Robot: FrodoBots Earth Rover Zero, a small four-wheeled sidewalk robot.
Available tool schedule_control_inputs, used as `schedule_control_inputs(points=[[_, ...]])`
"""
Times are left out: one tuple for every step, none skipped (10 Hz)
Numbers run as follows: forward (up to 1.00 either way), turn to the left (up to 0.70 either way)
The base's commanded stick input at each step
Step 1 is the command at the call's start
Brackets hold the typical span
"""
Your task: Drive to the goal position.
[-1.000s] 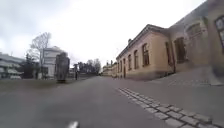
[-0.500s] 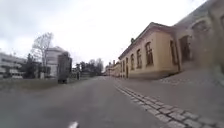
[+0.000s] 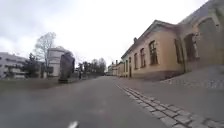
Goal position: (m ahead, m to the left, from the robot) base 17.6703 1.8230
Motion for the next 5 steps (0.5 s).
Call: schedule_control_inputs(points=[[0.70,0.29],[0.70,0.06],[0.70,0.00],[0.70,0.00],[0.70,0.00]])
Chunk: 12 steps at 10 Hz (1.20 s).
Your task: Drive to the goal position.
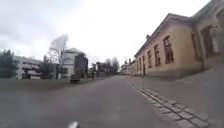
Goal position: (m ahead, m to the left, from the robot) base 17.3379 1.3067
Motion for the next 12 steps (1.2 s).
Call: schedule_control_inputs(points=[[0.70,0.00],[0.70,0.00],[0.70,0.00],[0.70,0.00],[0.70,0.00],[0.59,0.00],[0.42,0.00],[0.42,0.00],[0.42,0.00],[0.42,0.00],[0.69,0.00],[0.70,0.00]])
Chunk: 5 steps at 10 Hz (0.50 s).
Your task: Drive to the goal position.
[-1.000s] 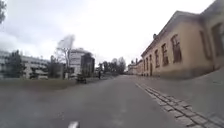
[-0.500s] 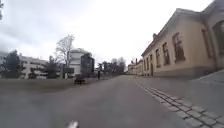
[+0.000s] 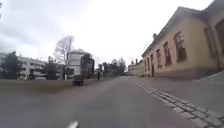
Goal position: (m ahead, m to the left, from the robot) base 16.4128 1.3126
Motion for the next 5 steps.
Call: schedule_control_inputs(points=[[0.70,0.00],[0.70,0.00],[0.70,-0.31],[0.70,-0.05],[0.70,0.00]])
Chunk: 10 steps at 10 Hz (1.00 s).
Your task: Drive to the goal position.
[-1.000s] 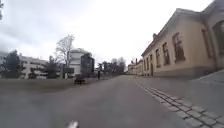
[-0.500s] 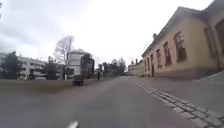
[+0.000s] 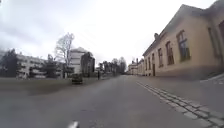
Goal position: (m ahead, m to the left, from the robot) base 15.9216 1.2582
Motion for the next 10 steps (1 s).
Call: schedule_control_inputs(points=[[0.70,0.00],[0.70,0.00],[0.70,0.00],[0.70,-0.13],[0.70,-0.35],[0.70,-0.35],[0.70,-0.35],[0.70,-0.35],[0.70,-0.32],[0.70,-0.10]])
